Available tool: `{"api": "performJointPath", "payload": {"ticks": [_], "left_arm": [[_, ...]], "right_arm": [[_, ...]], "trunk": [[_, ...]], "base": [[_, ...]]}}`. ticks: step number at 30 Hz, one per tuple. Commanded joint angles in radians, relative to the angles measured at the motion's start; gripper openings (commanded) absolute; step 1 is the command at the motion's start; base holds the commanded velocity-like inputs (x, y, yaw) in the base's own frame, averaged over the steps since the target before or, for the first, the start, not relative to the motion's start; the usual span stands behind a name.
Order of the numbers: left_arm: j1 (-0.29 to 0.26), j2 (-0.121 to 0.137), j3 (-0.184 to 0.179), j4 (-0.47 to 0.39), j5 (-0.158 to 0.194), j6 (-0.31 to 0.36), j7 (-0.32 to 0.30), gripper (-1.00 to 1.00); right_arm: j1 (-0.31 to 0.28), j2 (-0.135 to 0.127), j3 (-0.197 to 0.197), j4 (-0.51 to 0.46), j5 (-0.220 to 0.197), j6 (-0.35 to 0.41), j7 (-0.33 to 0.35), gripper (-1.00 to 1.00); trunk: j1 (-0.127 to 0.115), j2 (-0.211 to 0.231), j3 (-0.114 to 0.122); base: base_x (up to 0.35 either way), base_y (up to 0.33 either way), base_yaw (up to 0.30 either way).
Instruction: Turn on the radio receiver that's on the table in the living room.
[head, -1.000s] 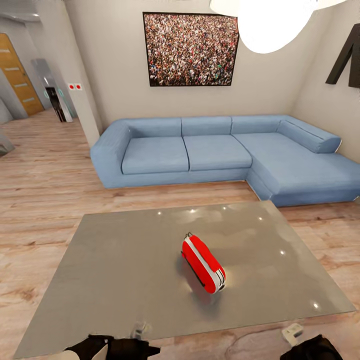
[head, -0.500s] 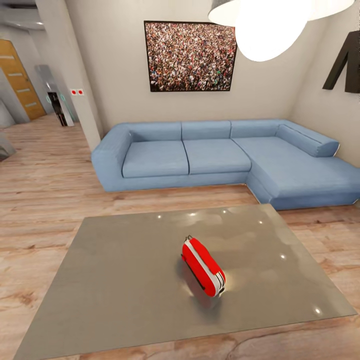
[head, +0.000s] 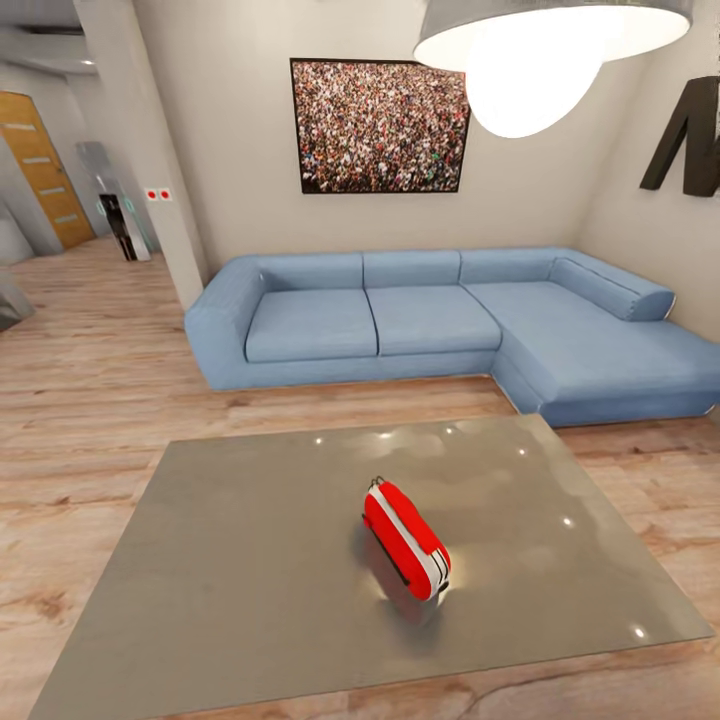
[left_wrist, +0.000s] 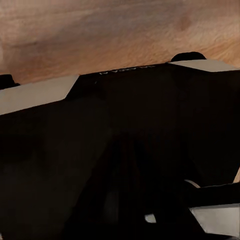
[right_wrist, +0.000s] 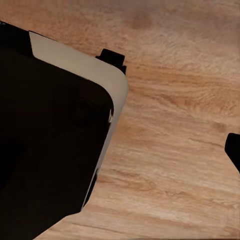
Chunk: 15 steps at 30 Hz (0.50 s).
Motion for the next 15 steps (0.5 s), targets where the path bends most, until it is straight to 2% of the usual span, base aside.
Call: {"api": "performJointPath", "payload": {"ticks": [1, 5, 10, 12, 15], "left_arm": [[0.005, 0.000, 0.000, 0.000, 0.000, 0.000, 0.023, -1.00], [0.013, 0.000, 0.000, 0.001, 0.002, 0.000, 0.089, -1.00], [0.026, 0.000, 0.001, 0.001, 0.005, 0.000, 0.209, -1.00], [0.031, 0.001, 0.002, 0.001, 0.007, -0.001, 0.281, -1.00], [0.039, 0.001, 0.002, 0.001, 0.008, -0.002, 0.333, -1.00]], "right_arm": [[0.007, 0.000, 0.000, 0.001, -0.016, -0.001, -0.001, 1.00], [0.019, 0.003, 0.000, 0.001, -0.041, -0.003, -0.002, 1.00], [0.029, 0.033, 0.000, 0.001, -0.052, -0.004, -0.006, 1.00], [0.033, 0.042, 0.000, 0.001, -0.053, -0.004, -0.013, 1.00], [0.047, 0.055, 0.000, 0.001, -0.055, -0.004, -0.031, 1.00]], "trunk": [[0.000, 0.000, 0.002], [0.000, 0.000, 0.008], [0.000, 0.000, 0.016], [0.000, 0.000, 0.019], [0.000, 0.000, 0.024]], "base": [[0.000, 0.000, 0.000], [0.000, 0.000, 0.000], [0.000, 0.000, 0.000], [0.000, 0.000, 0.000], [0.000, 0.000, 0.000]]}}
